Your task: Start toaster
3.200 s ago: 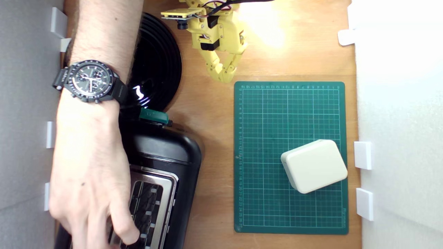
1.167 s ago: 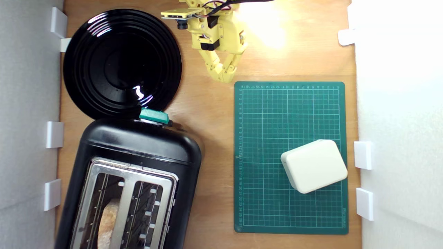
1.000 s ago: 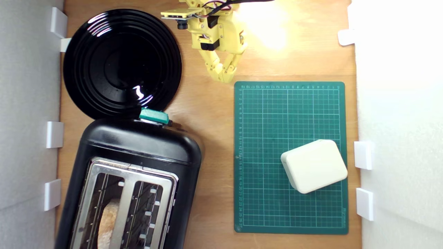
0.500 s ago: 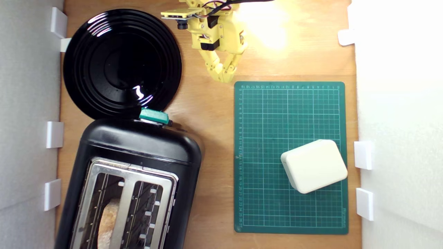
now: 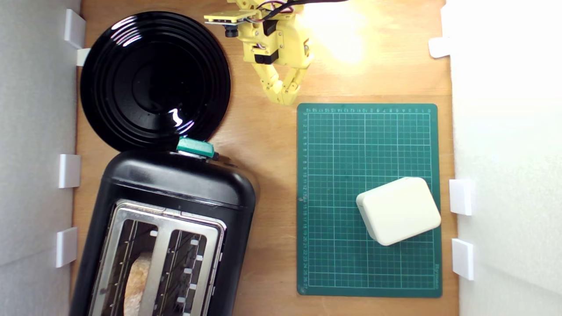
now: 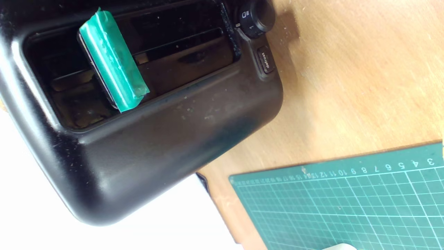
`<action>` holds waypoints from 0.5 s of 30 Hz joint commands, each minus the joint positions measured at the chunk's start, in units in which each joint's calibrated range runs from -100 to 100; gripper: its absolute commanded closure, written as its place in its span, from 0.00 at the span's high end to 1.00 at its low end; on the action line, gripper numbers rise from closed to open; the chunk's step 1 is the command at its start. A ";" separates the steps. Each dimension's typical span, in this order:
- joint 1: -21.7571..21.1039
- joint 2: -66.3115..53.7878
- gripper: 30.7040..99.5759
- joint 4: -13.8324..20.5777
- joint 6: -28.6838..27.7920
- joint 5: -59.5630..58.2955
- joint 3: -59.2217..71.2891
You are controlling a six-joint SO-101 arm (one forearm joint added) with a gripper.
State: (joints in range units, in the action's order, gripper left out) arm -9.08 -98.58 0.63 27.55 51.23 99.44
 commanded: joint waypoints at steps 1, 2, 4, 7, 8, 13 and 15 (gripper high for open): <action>0.19 -0.25 0.01 0.59 -0.16 0.20 0.28; 0.11 -0.25 0.01 0.59 -0.16 0.20 0.28; -0.20 -0.33 0.01 -0.16 -0.21 0.20 0.28; 0.59 -0.42 0.01 0.59 -0.16 0.20 0.28; 0.59 -0.42 0.01 0.59 -0.16 0.20 0.28; 0.67 -0.17 0.01 0.69 0.15 0.11 0.01; 1.15 0.00 0.01 2.75 0.99 0.20 -0.26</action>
State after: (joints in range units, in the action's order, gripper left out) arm -8.99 -98.58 1.11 27.55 51.23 99.44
